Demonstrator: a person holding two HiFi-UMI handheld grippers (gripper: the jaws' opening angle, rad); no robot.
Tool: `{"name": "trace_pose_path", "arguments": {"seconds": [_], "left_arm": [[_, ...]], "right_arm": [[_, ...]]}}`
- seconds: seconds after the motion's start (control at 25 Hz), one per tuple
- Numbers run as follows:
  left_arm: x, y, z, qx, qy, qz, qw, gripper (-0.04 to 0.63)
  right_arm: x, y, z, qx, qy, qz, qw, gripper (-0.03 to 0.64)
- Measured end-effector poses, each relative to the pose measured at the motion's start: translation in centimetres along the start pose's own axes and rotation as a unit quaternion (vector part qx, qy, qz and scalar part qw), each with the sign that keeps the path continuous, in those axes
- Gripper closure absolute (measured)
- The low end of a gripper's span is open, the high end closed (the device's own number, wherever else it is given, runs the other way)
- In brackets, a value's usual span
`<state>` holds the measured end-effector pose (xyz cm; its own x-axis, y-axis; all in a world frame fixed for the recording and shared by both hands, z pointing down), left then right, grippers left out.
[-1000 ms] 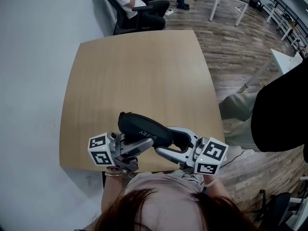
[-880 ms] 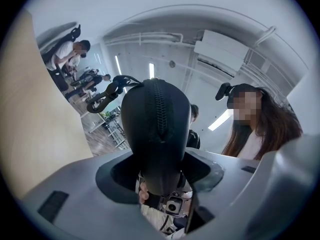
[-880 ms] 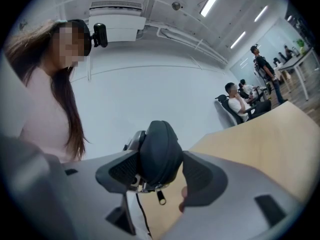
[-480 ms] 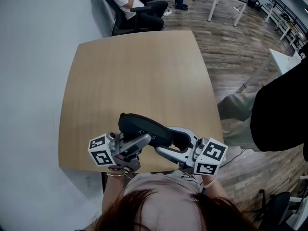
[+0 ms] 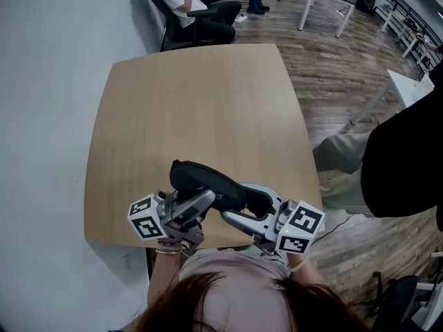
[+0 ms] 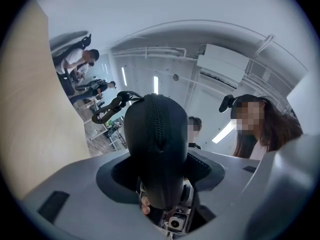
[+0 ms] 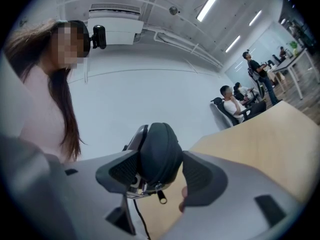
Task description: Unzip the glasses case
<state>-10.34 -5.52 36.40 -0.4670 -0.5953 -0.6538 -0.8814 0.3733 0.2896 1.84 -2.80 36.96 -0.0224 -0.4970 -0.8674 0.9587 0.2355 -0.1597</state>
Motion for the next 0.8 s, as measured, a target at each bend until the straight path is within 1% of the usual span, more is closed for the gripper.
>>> {"name": "trace_pose_path", "arguments": {"seconds": [0.24,0.4,0.52,0.6,0.68,0.8], "left_arm": [[0.0,-0.1,0.1,0.012,-0.017,-0.015,0.9997,0.351],[0.6,-0.1,0.0,0.020,-0.016,-0.003,0.9997,0.353],[1.1,0.3,0.1,0.032,-0.023,0.007,0.9992,0.353],[1.4,0.7,0.0,0.040,-0.028,0.011,0.9987,0.353],[1.7,1.2,-0.2,0.047,-0.030,0.016,0.9983,0.353],[2.1,1.5,-0.4,0.052,-0.029,0.023,0.9979,0.352]], "right_arm": [[-0.3,-0.1,0.2,-0.007,0.009,-0.007,1.000,0.334],[-0.3,0.1,0.4,-0.027,0.029,-0.018,0.999,0.334],[-0.8,0.5,0.4,-0.038,0.041,-0.031,0.998,0.336],[-1.1,0.5,0.4,-0.047,0.049,-0.034,0.997,0.355],[-1.2,0.4,0.5,-0.060,0.061,-0.037,0.996,0.399],[-1.3,0.1,0.6,-0.078,0.079,-0.043,0.993,0.430]]}}
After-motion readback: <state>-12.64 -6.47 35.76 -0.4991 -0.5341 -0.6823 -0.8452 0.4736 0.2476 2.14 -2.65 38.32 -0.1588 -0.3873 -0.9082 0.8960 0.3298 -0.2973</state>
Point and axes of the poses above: the fingertips, and each gripper's own axes: y backward along the fingers, z to its right, x out of its top, the point moved 5 cm from there along y, backward along the fingers, and after that the axes turned 10 degrees about -z, right-handed, at the moved point
